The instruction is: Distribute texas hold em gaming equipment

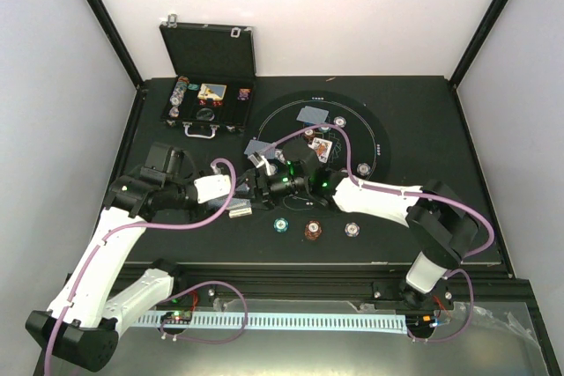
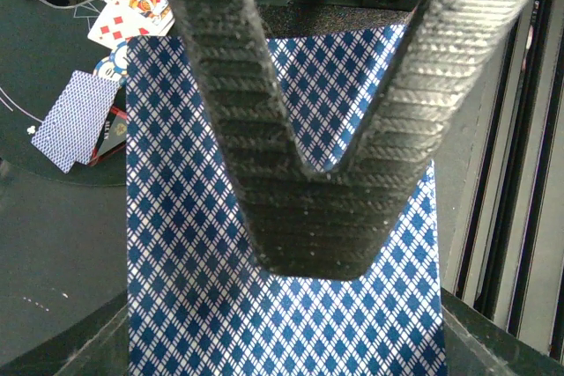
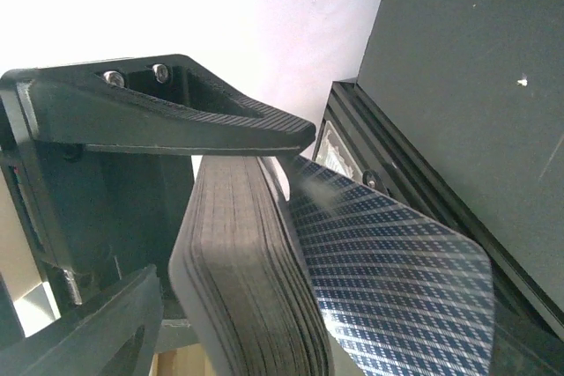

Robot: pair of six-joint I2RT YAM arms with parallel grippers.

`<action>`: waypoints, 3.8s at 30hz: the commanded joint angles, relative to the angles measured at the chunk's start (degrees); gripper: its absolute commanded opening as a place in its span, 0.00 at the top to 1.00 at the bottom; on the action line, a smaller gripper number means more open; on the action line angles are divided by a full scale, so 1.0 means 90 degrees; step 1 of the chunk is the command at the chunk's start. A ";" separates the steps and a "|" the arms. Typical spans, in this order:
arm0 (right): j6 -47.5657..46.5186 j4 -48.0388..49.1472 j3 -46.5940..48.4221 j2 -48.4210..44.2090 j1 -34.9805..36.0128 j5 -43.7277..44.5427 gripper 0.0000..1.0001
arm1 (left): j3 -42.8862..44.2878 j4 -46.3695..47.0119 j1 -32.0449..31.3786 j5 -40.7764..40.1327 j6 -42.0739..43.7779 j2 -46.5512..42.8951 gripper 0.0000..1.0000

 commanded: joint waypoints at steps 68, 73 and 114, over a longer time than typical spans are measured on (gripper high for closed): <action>0.0429 0.0877 -0.0189 0.0270 0.0103 -0.0129 0.99 | -0.0492 0.0528 0.0028 0.0091 -0.0063 -0.0153 0.05; 0.0521 0.1064 -0.0213 0.0335 0.0101 -0.0272 0.99 | -0.0572 0.0533 0.0028 0.0239 0.0002 -0.0252 0.01; 0.0841 0.1618 -0.0036 0.0733 0.0152 -0.0646 0.92 | -0.0777 0.0446 0.0028 0.0296 0.0587 -0.0172 0.19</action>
